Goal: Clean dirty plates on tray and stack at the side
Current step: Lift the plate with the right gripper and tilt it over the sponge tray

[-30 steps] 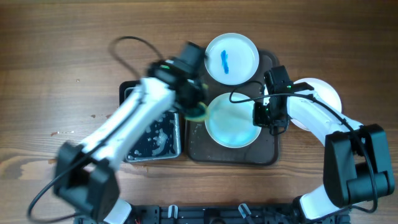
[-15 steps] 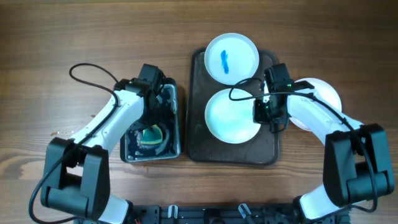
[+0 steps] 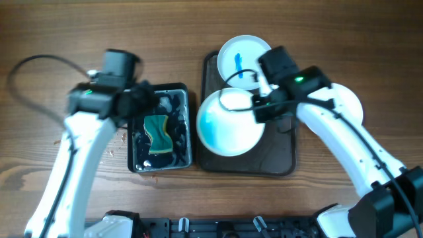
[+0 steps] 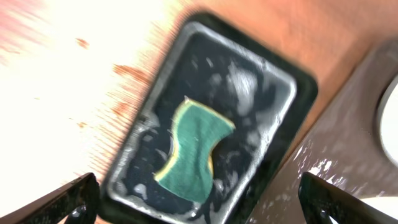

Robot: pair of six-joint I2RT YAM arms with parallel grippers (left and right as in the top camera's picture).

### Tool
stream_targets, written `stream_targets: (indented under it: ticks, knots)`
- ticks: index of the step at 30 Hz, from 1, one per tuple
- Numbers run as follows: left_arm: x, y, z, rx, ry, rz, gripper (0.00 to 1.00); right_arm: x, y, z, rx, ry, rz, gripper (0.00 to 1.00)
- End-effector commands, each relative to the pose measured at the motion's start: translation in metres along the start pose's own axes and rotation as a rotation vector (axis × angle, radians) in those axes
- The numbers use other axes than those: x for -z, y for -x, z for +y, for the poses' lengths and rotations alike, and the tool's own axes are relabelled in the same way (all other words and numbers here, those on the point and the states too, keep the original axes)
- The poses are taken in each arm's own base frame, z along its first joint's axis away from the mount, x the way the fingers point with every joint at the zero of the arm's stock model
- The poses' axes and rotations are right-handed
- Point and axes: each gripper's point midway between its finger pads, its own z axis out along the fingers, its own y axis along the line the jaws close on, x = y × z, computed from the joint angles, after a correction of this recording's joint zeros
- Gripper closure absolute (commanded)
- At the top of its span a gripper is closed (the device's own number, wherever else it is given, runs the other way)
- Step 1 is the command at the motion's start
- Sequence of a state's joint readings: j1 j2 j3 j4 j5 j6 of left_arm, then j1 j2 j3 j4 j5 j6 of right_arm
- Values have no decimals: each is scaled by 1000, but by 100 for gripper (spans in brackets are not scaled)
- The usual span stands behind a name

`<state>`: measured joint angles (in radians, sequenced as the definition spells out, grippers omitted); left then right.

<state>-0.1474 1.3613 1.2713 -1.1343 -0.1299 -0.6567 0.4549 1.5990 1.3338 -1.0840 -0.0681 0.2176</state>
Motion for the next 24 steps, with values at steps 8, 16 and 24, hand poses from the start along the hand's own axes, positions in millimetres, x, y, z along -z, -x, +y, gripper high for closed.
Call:
stream_targets:
  ticks: [8, 16, 24]
  knots:
    - [65, 23, 64, 210, -26, -170, 0, -6, 77, 96, 179, -75, -194, 96]
    - [65, 23, 63, 209, -26, -168, 0, 42, 110, 105, 219, -414, -534, 96]
    - [65, 23, 63, 209, -26, -168, 0, 99, 88, 144, 338, -726, -786, 96]
